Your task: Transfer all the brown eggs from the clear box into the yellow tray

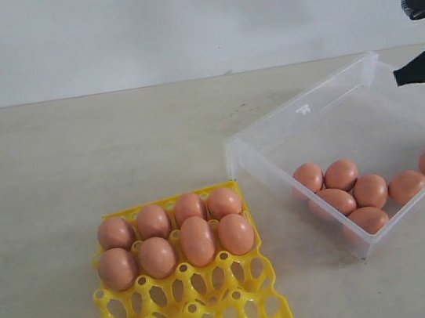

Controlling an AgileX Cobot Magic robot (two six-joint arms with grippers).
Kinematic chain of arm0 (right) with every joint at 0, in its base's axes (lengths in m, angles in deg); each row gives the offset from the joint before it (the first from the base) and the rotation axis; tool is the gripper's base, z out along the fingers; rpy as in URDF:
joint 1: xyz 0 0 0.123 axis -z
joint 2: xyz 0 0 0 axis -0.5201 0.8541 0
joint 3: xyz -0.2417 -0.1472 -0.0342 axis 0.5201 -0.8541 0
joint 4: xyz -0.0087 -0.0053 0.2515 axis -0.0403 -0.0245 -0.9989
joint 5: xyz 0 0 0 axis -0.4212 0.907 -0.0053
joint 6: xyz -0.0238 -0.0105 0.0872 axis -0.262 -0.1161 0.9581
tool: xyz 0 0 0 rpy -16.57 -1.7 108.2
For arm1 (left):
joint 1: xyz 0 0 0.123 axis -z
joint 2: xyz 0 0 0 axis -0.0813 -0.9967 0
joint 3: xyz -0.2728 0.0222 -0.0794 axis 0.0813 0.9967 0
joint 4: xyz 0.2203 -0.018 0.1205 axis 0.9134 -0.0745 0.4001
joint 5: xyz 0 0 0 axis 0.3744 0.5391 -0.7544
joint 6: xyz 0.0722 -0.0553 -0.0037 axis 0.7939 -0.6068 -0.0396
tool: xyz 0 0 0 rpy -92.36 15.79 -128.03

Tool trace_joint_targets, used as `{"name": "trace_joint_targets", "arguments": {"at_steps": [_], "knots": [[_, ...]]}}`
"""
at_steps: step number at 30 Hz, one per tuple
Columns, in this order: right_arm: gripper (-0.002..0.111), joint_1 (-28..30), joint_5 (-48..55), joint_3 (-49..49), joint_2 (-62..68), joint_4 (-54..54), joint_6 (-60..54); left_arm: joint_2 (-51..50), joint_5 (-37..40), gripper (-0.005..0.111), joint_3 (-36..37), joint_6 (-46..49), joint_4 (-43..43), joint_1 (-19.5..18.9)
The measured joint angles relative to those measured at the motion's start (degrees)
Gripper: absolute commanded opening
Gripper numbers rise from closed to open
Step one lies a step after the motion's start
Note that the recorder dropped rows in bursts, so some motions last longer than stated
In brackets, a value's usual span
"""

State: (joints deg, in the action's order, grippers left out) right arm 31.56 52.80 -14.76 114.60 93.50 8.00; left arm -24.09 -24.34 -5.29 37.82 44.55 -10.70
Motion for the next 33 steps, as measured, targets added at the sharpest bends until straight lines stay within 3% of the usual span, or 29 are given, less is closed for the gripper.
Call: {"name": "trace_joint_targets", "arguments": {"at_steps": [5, 9, 12, 16, 21, 24, 28, 31, 33], "knots": [[0.0, 3.8, 8.3, 0.0, 1.3, -0.1, -19.4, 0.0, 0.0, 0.004, 0.0, 0.0, 0.0, 0.0], [0.0, 10.2, 11.4, 1.6, 1.5, -3.7, -12.0, 0.0, 0.0, 0.004, 0.0, 0.0, 0.0, 0.0], [0.0, 14.7, 5.5, 4.3, 0.0, -4.8, -1.0, 0.0, 0.0, 0.004, 0.0, 0.0, 0.0, 0.0], [0.0, 21.5, -16.9, 11.0, -2.2, -6.0, 21.5, 0.0, 0.0, 0.004, 0.0, 0.0, 0.0, 0.0], [0.0, 28.3, -45.4, 22.3, 0.7, -9.6, 27.5, 0.0, 0.0, 0.004, 0.0, 0.0, 0.0, 0.0], [0.0, 30.2, -59.9, 28.5, 3.1, -13.2, 25.5, 0.0, 0.0, 0.004, 0.0, 0.0, 0.0, 0.0], [0.0, 31.0, -85.2, 35.0, 4.3, -17.3, 10.5, 0.0, 0.0, 0.004, 0.0, 0.0, 0.0, 0.0], [0.0, 30.3, -98.5, 37.8, 3.4, -14.3, 3.8, 0.0, 0.0, 0.004, 0.0, 0.0, 0.0, 0.0], [0.0, 29.0, -101.0, 38.2, 2.2, -7.9, 1.9, 0.0, 0.0, 0.004, 0.0, 0.0, 0.0, 0.0]]}}
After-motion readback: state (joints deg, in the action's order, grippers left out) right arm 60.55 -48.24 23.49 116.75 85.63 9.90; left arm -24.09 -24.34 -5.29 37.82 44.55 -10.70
